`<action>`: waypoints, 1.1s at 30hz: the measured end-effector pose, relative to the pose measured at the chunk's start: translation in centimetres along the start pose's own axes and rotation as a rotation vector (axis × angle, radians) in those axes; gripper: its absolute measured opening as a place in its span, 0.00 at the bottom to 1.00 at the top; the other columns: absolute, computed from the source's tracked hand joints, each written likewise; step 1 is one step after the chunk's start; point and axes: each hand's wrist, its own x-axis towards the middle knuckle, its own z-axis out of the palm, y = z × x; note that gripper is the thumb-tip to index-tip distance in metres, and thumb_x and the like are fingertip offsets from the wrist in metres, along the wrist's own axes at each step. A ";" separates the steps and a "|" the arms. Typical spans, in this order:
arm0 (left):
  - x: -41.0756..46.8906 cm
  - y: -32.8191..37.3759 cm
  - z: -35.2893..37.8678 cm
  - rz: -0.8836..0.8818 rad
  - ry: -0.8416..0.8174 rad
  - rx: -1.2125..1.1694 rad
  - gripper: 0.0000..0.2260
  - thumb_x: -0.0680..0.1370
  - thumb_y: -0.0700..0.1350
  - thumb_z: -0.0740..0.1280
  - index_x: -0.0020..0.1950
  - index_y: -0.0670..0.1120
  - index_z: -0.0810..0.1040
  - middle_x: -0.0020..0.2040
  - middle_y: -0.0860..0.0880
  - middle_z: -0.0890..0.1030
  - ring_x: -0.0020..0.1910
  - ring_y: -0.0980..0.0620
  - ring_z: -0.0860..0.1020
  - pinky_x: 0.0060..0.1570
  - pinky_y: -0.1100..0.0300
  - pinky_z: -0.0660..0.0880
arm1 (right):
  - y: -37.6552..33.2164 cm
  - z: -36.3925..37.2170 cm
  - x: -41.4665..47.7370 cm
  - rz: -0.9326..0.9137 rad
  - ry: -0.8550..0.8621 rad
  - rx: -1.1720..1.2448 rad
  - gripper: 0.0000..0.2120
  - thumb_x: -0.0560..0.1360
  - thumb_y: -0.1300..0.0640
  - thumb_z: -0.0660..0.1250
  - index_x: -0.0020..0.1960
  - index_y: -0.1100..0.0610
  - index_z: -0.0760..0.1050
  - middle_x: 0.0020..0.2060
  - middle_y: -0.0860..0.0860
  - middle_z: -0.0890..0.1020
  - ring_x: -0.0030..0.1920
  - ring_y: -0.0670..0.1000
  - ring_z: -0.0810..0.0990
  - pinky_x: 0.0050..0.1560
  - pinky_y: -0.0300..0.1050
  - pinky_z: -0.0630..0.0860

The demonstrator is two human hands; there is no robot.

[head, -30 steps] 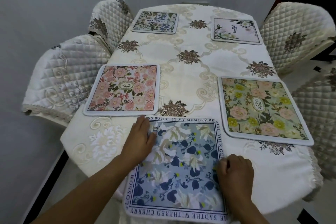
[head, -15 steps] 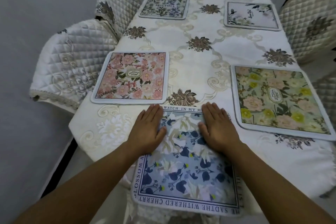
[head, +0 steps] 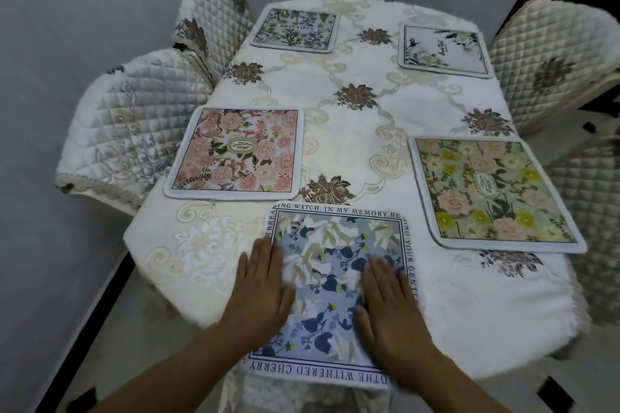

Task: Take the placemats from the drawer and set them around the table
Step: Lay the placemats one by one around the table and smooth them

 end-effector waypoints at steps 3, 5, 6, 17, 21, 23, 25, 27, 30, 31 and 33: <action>-4.0 0.2 1.6 -0.043 0.038 -0.004 0.32 0.81 0.58 0.47 0.80 0.42 0.47 0.80 0.43 0.46 0.79 0.48 0.41 0.75 0.48 0.42 | -1.4 1.7 -3.5 0.013 0.021 0.020 0.32 0.81 0.42 0.48 0.79 0.55 0.44 0.80 0.52 0.48 0.79 0.52 0.42 0.75 0.51 0.45; -4.6 -0.6 1.6 -0.053 0.083 -0.013 0.32 0.81 0.58 0.47 0.79 0.41 0.49 0.80 0.44 0.49 0.79 0.49 0.46 0.75 0.49 0.45 | -0.4 1.5 -4.3 0.040 0.044 -0.004 0.32 0.81 0.42 0.47 0.79 0.55 0.45 0.79 0.51 0.48 0.79 0.50 0.43 0.75 0.50 0.46; -4.5 -1.0 1.4 -0.046 0.097 -0.008 0.31 0.81 0.57 0.48 0.79 0.41 0.50 0.79 0.44 0.51 0.79 0.49 0.48 0.75 0.49 0.46 | 0.5 1.1 -4.5 0.050 0.053 -0.016 0.32 0.81 0.42 0.47 0.79 0.55 0.46 0.79 0.51 0.49 0.79 0.50 0.43 0.76 0.49 0.46; -4.5 -0.8 0.6 -0.063 0.105 0.003 0.30 0.77 0.51 0.51 0.77 0.38 0.59 0.77 0.40 0.62 0.77 0.43 0.59 0.75 0.46 0.51 | 2.7 0.2 -5.2 0.160 0.069 0.025 0.34 0.77 0.44 0.45 0.79 0.60 0.50 0.79 0.54 0.51 0.79 0.51 0.45 0.77 0.50 0.45; -4.4 -0.1 -0.3 -0.101 0.028 0.040 0.32 0.77 0.54 0.46 0.78 0.39 0.55 0.78 0.40 0.58 0.78 0.44 0.55 0.76 0.47 0.49 | 2.3 -0.3 -4.7 0.184 0.038 0.056 0.34 0.76 0.44 0.47 0.79 0.58 0.50 0.79 0.54 0.51 0.78 0.51 0.43 0.78 0.49 0.43; -4.3 0.3 -1.1 -0.136 -0.048 0.079 0.33 0.77 0.55 0.43 0.79 0.40 0.51 0.80 0.41 0.53 0.79 0.46 0.51 0.76 0.49 0.47 | 2.1 -1.4 -4.3 0.197 -0.035 0.055 0.35 0.76 0.45 0.49 0.79 0.57 0.48 0.79 0.55 0.50 0.79 0.52 0.44 0.77 0.49 0.43; -4.1 1.1 -2.7 -0.170 -0.109 0.103 0.31 0.79 0.55 0.48 0.79 0.40 0.52 0.79 0.41 0.55 0.78 0.45 0.54 0.75 0.50 0.53 | 2.2 -3.0 -3.7 0.199 -0.127 0.036 0.35 0.76 0.45 0.50 0.79 0.57 0.48 0.79 0.55 0.50 0.79 0.54 0.46 0.77 0.52 0.45; -4.2 2.1 -4.4 -0.187 -0.130 0.136 0.25 0.79 0.52 0.57 0.72 0.39 0.65 0.72 0.39 0.69 0.70 0.43 0.68 0.67 0.52 0.66 | 1.8 -5.0 -3.2 0.221 -0.234 0.037 0.33 0.76 0.46 0.55 0.77 0.58 0.54 0.78 0.57 0.57 0.77 0.56 0.54 0.76 0.54 0.54; -5.7 4.6 -8.1 -0.210 -0.145 0.198 0.14 0.78 0.50 0.60 0.60 0.46 0.73 0.57 0.45 0.78 0.55 0.46 0.76 0.50 0.55 0.71 | 0.7 -8.7 -3.7 0.259 -0.224 0.080 0.18 0.74 0.51 0.61 0.61 0.58 0.73 0.60 0.57 0.77 0.58 0.57 0.77 0.53 0.46 0.74; -6.4 5.4 -8.9 -0.211 -0.142 0.185 0.13 0.78 0.50 0.61 0.60 0.46 0.73 0.55 0.46 0.78 0.54 0.46 0.76 0.49 0.55 0.72 | 0.3 -9.6 -4.2 0.273 -0.191 0.114 0.14 0.74 0.52 0.61 0.56 0.57 0.74 0.54 0.56 0.79 0.52 0.57 0.79 0.45 0.44 0.73; -8.2 6.8 -10.9 -0.192 -0.102 0.134 0.12 0.77 0.47 0.62 0.58 0.47 0.75 0.53 0.46 0.79 0.53 0.45 0.77 0.47 0.55 0.72 | -0.8 -11.9 -5.7 0.266 -0.140 0.155 0.10 0.74 0.53 0.62 0.52 0.55 0.75 0.49 0.55 0.80 0.48 0.56 0.80 0.41 0.42 0.71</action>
